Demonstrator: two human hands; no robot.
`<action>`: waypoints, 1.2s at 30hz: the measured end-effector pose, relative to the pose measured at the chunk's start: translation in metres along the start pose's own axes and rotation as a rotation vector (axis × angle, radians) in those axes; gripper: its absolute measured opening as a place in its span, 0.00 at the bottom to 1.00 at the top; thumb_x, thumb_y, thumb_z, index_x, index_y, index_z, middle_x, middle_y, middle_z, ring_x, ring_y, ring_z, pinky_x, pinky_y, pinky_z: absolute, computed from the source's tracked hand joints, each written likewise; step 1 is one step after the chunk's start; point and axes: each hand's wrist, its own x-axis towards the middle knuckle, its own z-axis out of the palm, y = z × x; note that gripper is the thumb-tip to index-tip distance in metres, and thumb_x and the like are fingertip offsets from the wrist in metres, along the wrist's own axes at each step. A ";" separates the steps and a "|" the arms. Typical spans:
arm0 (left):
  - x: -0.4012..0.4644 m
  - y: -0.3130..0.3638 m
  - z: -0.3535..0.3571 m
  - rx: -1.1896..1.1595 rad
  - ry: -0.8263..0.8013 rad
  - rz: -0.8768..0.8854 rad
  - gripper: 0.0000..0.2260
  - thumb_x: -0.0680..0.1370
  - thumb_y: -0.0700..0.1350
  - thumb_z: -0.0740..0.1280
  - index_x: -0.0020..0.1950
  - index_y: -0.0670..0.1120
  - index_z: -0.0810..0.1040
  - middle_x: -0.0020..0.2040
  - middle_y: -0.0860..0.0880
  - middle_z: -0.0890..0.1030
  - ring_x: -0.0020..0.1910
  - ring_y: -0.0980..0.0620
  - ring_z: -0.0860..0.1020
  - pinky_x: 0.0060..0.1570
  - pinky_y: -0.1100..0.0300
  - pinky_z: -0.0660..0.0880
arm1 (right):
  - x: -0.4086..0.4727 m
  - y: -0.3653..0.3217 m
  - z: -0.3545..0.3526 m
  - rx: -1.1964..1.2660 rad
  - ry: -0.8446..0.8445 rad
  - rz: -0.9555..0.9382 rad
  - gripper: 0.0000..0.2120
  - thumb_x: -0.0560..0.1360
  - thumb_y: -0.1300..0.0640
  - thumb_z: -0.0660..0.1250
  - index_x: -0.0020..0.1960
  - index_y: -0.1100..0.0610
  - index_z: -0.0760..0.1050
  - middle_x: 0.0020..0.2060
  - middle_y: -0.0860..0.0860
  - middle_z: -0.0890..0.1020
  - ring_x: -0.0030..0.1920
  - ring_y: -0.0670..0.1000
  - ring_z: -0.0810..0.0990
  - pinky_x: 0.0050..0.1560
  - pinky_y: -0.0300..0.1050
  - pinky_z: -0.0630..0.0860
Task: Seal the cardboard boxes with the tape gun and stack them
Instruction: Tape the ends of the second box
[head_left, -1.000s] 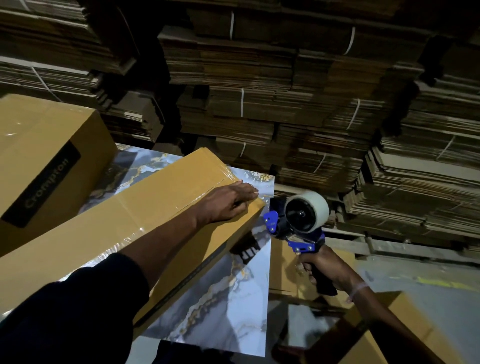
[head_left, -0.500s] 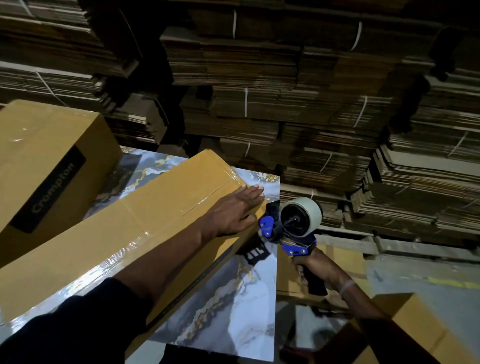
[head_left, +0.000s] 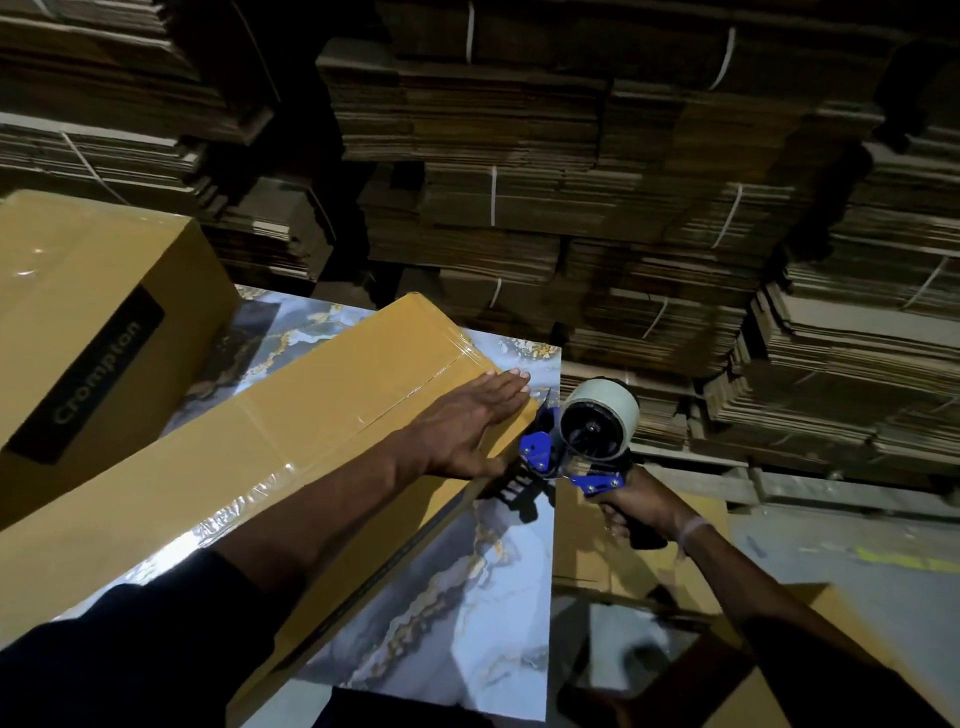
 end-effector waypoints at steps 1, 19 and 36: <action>0.000 -0.001 0.001 0.000 0.005 0.001 0.46 0.72 0.60 0.68 0.84 0.42 0.56 0.85 0.43 0.52 0.84 0.49 0.48 0.82 0.52 0.43 | 0.001 0.000 -0.001 -0.021 0.003 -0.009 0.12 0.79 0.66 0.69 0.39 0.61 0.71 0.25 0.57 0.67 0.23 0.53 0.65 0.29 0.45 0.65; 0.000 -0.002 0.004 0.001 0.018 -0.018 0.47 0.71 0.62 0.66 0.85 0.44 0.54 0.85 0.45 0.49 0.84 0.52 0.45 0.82 0.55 0.42 | 0.008 0.005 -0.006 -0.288 0.241 -0.243 0.14 0.77 0.60 0.73 0.49 0.41 0.75 0.28 0.40 0.80 0.27 0.38 0.74 0.31 0.37 0.68; -0.003 0.003 0.001 0.050 0.021 -0.010 0.45 0.75 0.61 0.65 0.85 0.43 0.52 0.85 0.44 0.48 0.84 0.51 0.45 0.81 0.58 0.39 | 0.006 0.035 -0.001 0.254 0.261 0.003 0.16 0.78 0.71 0.68 0.34 0.61 0.70 0.22 0.56 0.68 0.20 0.53 0.65 0.27 0.45 0.64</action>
